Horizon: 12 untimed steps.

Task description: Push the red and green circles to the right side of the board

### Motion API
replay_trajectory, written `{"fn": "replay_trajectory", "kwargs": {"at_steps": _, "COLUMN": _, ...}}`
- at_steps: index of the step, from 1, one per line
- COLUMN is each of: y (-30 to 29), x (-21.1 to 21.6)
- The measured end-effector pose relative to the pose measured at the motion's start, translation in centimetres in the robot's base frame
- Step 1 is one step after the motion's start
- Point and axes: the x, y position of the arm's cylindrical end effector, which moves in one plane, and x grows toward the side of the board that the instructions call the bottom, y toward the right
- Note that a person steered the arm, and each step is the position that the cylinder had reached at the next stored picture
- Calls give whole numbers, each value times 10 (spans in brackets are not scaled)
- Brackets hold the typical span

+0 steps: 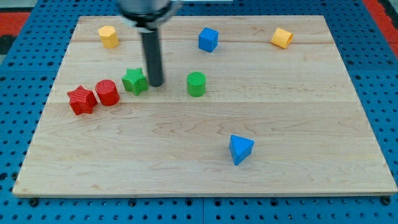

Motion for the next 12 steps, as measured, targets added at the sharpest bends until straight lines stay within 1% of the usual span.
{"fn": "replay_trajectory", "kwargs": {"at_steps": 1, "y": -12, "x": -6}}
{"fn": "replay_trajectory", "kwargs": {"at_steps": 3, "y": -103, "x": -15}}
{"fn": "replay_trajectory", "kwargs": {"at_steps": 4, "y": -102, "x": -49}}
{"fn": "replay_trajectory", "kwargs": {"at_steps": 5, "y": -191, "x": -23}}
{"fn": "replay_trajectory", "kwargs": {"at_steps": 6, "y": -187, "x": -2}}
{"fn": "replay_trajectory", "kwargs": {"at_steps": 7, "y": -150, "x": 34}}
{"fn": "replay_trajectory", "kwargs": {"at_steps": 8, "y": -152, "x": 48}}
{"fn": "replay_trajectory", "kwargs": {"at_steps": 9, "y": -95, "x": 41}}
{"fn": "replay_trajectory", "kwargs": {"at_steps": 10, "y": -15, "x": 28}}
{"fn": "replay_trajectory", "kwargs": {"at_steps": 11, "y": -4, "x": 45}}
{"fn": "replay_trajectory", "kwargs": {"at_steps": 12, "y": 23, "x": 35}}
